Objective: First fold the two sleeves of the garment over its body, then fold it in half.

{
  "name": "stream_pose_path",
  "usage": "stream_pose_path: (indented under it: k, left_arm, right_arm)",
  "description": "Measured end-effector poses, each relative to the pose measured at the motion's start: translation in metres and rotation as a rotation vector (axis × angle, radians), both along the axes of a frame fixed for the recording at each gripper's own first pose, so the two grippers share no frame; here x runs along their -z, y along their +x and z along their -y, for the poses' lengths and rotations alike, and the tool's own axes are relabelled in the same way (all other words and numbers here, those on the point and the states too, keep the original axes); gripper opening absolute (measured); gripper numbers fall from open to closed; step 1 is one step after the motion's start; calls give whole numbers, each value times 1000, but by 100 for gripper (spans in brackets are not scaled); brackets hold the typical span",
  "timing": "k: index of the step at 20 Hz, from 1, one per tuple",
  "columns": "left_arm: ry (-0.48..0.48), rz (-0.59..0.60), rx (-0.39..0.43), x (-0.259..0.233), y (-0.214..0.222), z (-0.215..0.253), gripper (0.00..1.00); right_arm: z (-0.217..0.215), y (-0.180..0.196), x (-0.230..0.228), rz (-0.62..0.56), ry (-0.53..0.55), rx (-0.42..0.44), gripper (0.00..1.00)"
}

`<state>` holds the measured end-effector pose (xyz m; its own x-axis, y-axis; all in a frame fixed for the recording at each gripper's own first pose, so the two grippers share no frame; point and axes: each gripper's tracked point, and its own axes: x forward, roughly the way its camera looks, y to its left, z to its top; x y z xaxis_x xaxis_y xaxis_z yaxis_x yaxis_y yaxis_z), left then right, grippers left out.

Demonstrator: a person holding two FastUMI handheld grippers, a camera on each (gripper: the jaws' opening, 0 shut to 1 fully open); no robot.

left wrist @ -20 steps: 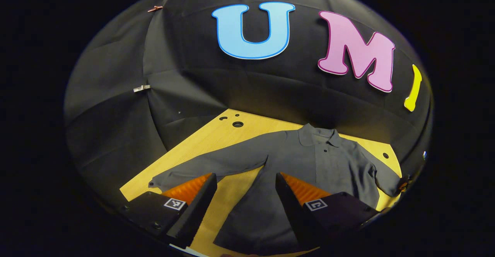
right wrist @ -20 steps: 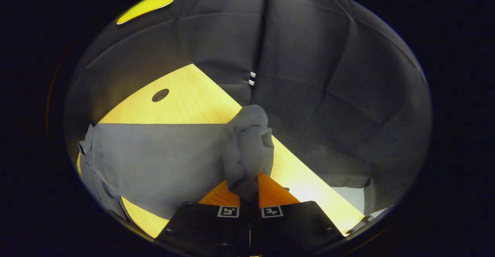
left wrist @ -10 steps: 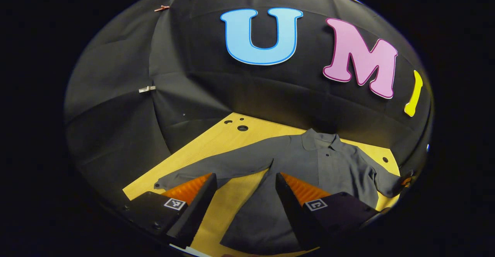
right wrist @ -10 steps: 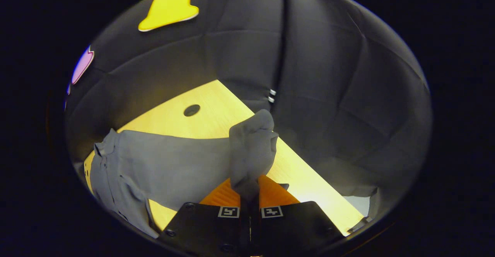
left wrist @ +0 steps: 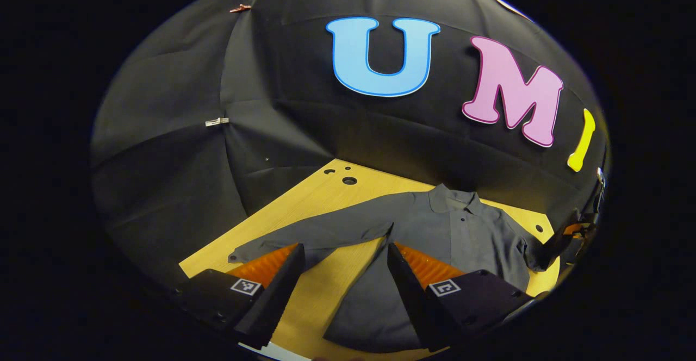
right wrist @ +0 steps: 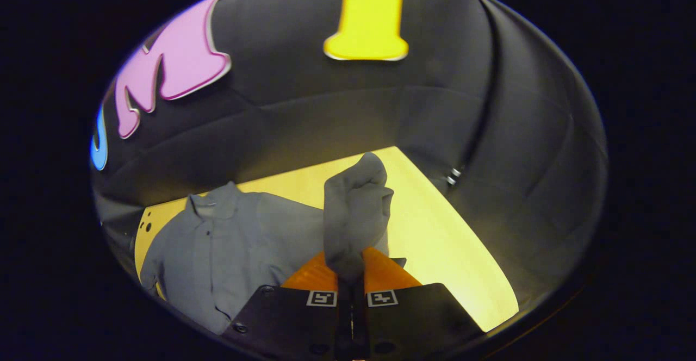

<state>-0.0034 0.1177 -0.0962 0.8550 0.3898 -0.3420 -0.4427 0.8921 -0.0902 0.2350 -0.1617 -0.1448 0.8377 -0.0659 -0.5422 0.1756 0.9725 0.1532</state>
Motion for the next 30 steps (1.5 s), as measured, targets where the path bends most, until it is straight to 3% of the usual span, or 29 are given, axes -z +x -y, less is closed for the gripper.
stream_pose_path:
  k: [7, 11, 19, 24, 25, 26, 29, 30]
  left_arm:
    - [-45, -37, -38, 16, -27, -18, 96]
    - [-60, -45, -70, 23, -42, -30, 96]
    - [-125, -96, -160, 52, -67, -55, 96]
    - [-147, -107, -200, 64, -71, -68, 96]
    - [-146, -108, -205, 65, -70, -71, 100]
    - [-146, -109, -209, 67, -70, -74, 96]
    - [-146, -116, -223, 74, -72, -78, 100]
    - [-144, -119, -229, 77, -72, -81, 96]
  right_arm:
    - [-136, 42, -32, 73, 91, -145, 6]
    - [-222, 41, -19, 45, 176, -224, 6]
    - [-366, 33, 11, -26, 187, -417, 6]
    - [-432, 30, 44, -76, 162, -489, 5]
    - [-442, 29, 52, -85, 154, -502, 5]
    - [-451, 29, 58, -92, 150, -513, 5]
    - [-475, 27, 75, -109, 141, -537, 10]
    - [-480, 25, 79, -114, 139, -542, 15]
